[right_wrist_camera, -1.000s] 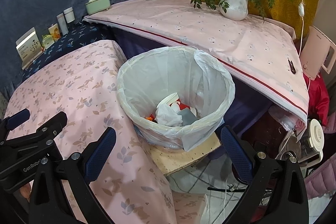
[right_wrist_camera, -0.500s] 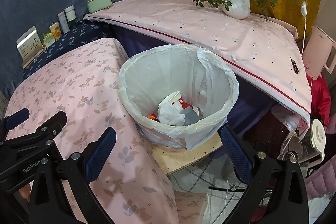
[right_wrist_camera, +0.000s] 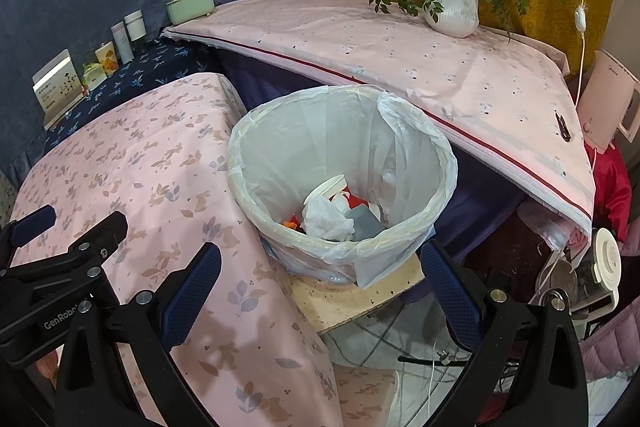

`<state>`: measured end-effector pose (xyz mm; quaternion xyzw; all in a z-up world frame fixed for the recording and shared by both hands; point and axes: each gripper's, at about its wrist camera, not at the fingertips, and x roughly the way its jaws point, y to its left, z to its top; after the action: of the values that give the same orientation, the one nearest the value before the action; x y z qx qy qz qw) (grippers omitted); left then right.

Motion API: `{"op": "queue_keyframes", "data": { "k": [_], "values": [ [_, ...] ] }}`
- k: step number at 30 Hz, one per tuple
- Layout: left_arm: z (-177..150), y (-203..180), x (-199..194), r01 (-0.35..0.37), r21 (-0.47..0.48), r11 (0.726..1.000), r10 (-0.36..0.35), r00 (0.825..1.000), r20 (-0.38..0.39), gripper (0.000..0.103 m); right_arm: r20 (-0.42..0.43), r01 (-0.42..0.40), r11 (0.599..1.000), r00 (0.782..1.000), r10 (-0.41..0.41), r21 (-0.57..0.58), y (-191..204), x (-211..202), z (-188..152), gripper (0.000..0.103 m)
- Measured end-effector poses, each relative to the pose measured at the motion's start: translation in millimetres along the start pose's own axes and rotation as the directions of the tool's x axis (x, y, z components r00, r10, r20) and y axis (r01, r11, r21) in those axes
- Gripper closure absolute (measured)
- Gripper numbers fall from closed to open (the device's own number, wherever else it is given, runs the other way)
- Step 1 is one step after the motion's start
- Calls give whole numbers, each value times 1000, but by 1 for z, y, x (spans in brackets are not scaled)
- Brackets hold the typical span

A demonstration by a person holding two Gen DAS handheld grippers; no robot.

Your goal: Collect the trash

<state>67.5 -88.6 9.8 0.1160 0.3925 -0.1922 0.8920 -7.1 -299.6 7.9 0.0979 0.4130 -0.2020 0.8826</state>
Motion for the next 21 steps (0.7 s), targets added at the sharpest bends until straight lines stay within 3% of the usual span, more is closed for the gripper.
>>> {"op": "queue_keyframes", "data": {
  "k": [21],
  "values": [
    [25,-21,9,-16,20,1000,16,1000,15,9,10,-9,1000,1000,9,16,-18,10,25,7]
  ]
}}
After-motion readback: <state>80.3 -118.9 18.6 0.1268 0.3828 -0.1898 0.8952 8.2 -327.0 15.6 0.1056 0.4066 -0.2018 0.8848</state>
